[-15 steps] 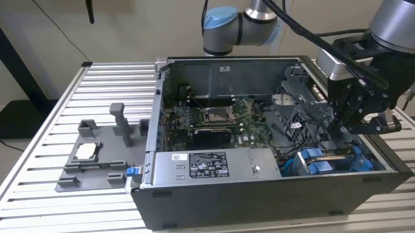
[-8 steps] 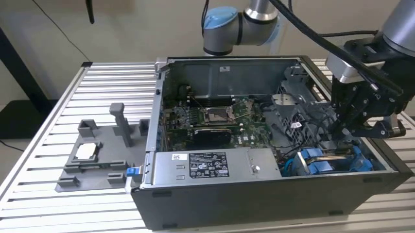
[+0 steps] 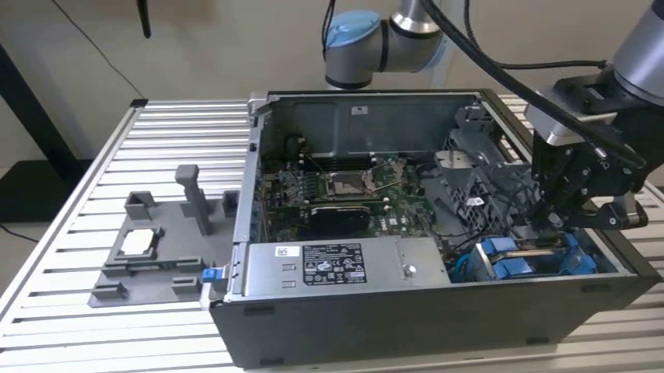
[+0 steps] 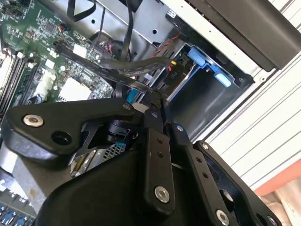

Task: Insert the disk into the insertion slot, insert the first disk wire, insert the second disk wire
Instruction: 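Insert the second disk wire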

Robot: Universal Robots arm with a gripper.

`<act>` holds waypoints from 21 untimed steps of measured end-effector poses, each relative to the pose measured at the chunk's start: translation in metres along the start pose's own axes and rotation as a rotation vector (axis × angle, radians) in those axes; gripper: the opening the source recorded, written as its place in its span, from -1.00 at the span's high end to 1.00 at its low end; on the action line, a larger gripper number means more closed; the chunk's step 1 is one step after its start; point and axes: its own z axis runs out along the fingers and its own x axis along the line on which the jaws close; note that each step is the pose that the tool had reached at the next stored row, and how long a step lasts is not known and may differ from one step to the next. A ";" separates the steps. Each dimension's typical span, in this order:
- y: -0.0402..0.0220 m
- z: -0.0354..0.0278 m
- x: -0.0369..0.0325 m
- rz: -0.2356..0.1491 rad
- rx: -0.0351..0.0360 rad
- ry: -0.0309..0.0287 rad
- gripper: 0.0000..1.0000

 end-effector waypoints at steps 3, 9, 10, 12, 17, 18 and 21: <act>0.0000 0.0051 0.0006 0.004 0.0005 0.0003 0.69; 0.0001 0.0084 0.0010 0.009 0.0011 0.0007 0.69; 0.0001 0.0090 0.0010 0.009 0.0012 0.0003 0.69; 0.0001 0.0098 0.0011 0.009 0.0018 0.0005 0.69; 0.0001 0.0116 0.0013 0.011 0.0024 0.0005 0.69; 0.0001 0.0121 0.0014 0.013 0.0025 0.0005 0.69; 0.0000 0.0137 0.0016 0.019 0.0034 0.0007 0.69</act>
